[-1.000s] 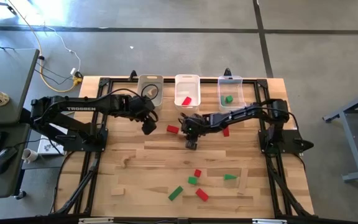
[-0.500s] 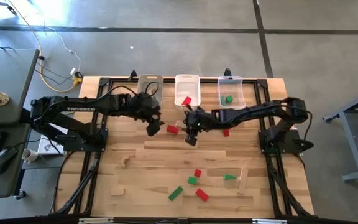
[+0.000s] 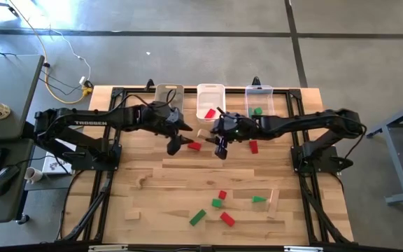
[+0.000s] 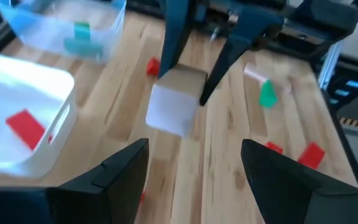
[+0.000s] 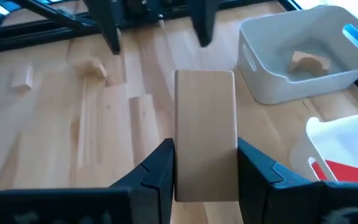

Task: Sort & place blocks by color
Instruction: Put the brown block into the gray bin

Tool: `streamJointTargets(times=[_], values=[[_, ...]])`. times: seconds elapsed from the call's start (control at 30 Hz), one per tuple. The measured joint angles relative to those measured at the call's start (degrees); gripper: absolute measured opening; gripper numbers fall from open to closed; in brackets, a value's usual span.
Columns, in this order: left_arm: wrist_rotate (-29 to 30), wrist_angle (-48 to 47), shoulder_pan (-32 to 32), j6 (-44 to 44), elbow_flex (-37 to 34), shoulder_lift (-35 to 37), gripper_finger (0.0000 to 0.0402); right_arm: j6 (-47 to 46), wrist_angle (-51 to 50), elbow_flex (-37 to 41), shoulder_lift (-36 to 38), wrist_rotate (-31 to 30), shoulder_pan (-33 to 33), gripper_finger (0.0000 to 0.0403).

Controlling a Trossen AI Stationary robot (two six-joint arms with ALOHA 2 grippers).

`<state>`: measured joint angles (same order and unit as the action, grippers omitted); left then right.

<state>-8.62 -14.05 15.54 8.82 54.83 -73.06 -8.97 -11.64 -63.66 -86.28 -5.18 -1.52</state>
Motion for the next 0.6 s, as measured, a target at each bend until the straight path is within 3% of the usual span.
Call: streamJointTargets(times=[0.27, 0.6], values=[[-0.41, 4.25, -0.25, -0.01, 0.0, 0.0, 0.0243, 0.16, 2.56, 0.0, 0.48, 6.31, 0.0, 0.0102], [-5.43, 5.08, -0.28, 1.01, 0.0, 0.0, 0.0243, -0.61, 7.63, 0.0, 0.48, 7.4, 0.0, 0.0102]])
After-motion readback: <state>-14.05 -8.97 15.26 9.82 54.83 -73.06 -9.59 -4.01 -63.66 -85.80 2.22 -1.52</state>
